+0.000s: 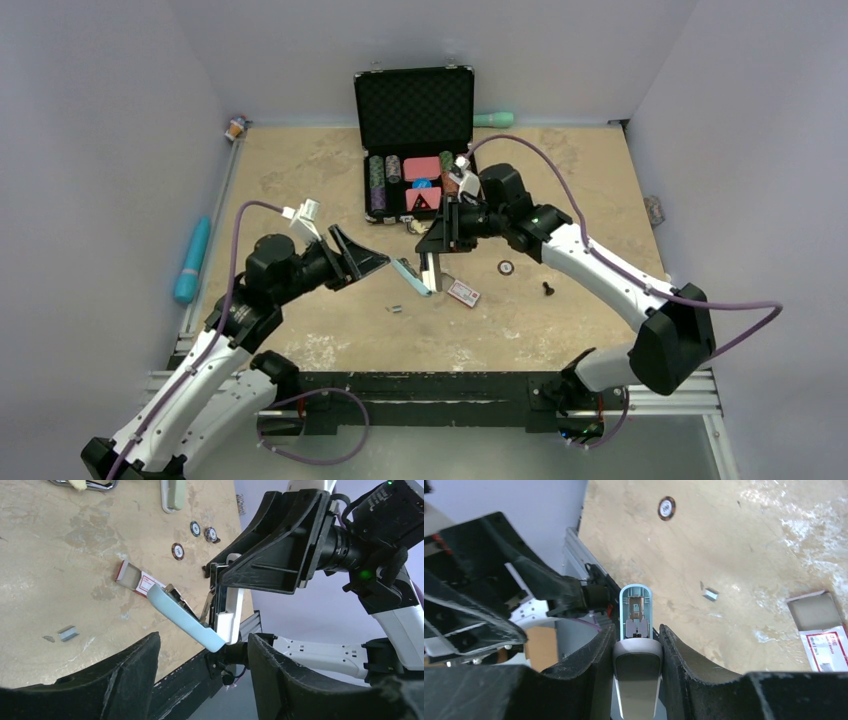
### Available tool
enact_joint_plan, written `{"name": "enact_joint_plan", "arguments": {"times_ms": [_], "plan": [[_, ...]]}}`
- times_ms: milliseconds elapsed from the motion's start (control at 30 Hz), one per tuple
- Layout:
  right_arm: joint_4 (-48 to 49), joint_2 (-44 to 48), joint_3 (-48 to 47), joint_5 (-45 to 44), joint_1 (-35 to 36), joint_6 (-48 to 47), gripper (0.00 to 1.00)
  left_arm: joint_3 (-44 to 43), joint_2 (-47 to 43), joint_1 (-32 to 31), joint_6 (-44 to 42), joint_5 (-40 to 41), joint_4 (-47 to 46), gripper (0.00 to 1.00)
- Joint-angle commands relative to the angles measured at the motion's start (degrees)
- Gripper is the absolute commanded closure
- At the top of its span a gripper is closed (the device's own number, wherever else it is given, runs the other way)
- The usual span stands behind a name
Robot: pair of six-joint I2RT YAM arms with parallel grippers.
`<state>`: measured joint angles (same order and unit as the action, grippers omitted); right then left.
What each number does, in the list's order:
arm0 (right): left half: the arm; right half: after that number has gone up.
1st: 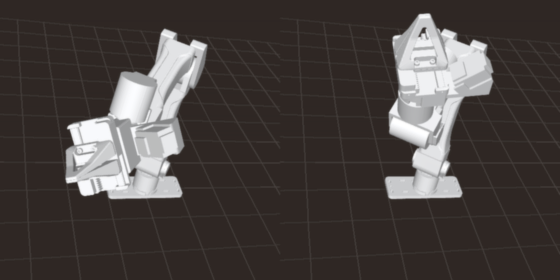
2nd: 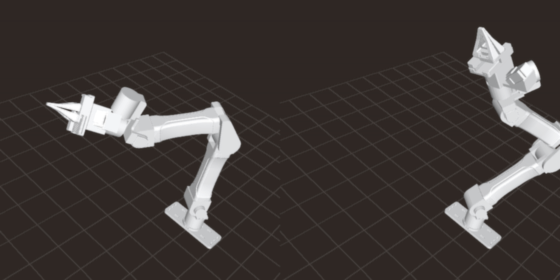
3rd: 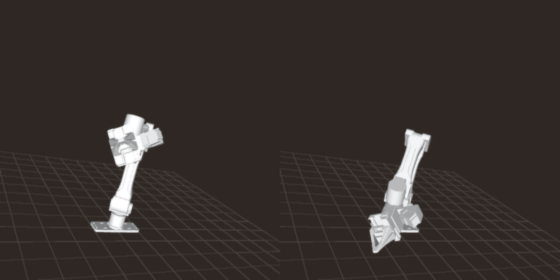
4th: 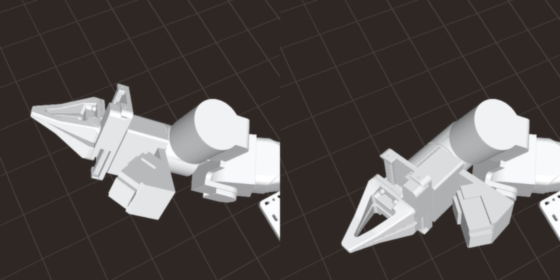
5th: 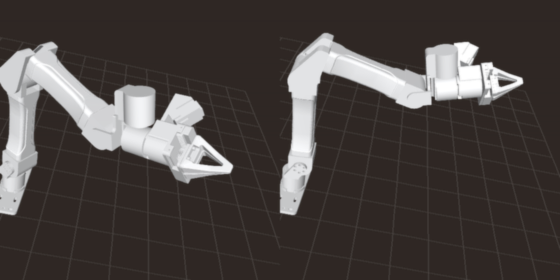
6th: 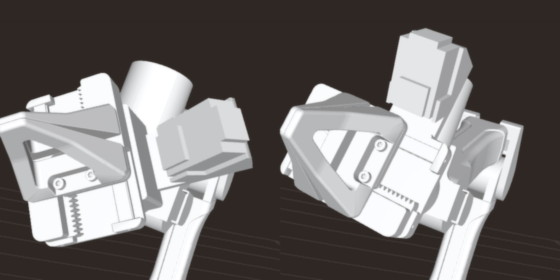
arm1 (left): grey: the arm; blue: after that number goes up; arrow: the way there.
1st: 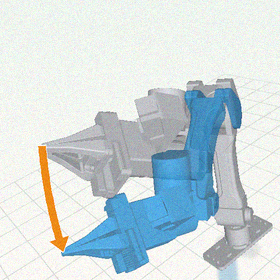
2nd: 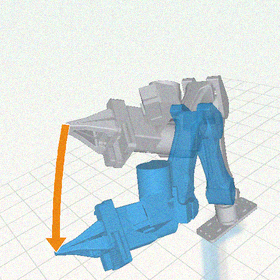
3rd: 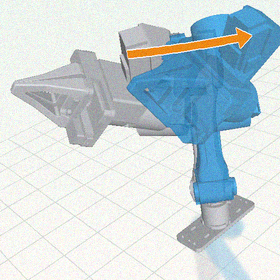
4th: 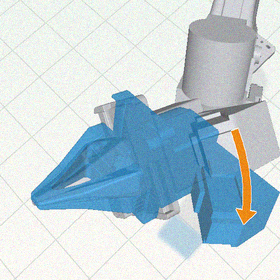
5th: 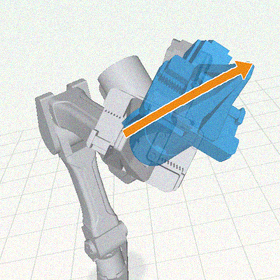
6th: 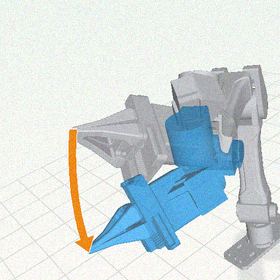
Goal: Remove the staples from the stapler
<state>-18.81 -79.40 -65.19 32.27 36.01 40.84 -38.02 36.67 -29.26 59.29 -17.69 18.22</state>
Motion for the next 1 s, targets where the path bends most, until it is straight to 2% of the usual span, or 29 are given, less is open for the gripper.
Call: {"name": "enact_joint_plan", "arguments": {"times_ms": [0, 33, 267, 500, 633, 967], "plan": [[0.41, -0.95, 0.98, -1.28, 1.00, -2.64, 1.00, -2.72, 1.87, 0.34, -1.92, 2.24, 1.03, 0.35], [0.47, -1.42, 1.17, -1.19, 1.31, -2.80, 1.00, -2.75, 2.53, 0.34, -1.90, 2.56, 1.03, 0.35], [1.87, -5.16, 1.64, -0.90, 3.90, -3.01, 1.00, -2.68, 8.74, 0.34, -1.33, 7.89, 2.26, 0.58], [3.20, -7.18, 0.65, 0.32, 4.11, -3.40, 1.00, -3.46, 19.30, 0.28, -2.79, 4.83, -1.08, 0.80], [3.82, -8.32, 0.20, 0.33, 4.09, -3.32, 1.00, -3.71, 22.94, 0.21, -3.11, 3.48, -3.23, 0.90], [5.39, -11.50, -0.86, 1.00, 4.10, -2.98, 1.00, -5.05, 29.87, -0.40, -4.41, 0.61, -6.10, 0.95]]}}
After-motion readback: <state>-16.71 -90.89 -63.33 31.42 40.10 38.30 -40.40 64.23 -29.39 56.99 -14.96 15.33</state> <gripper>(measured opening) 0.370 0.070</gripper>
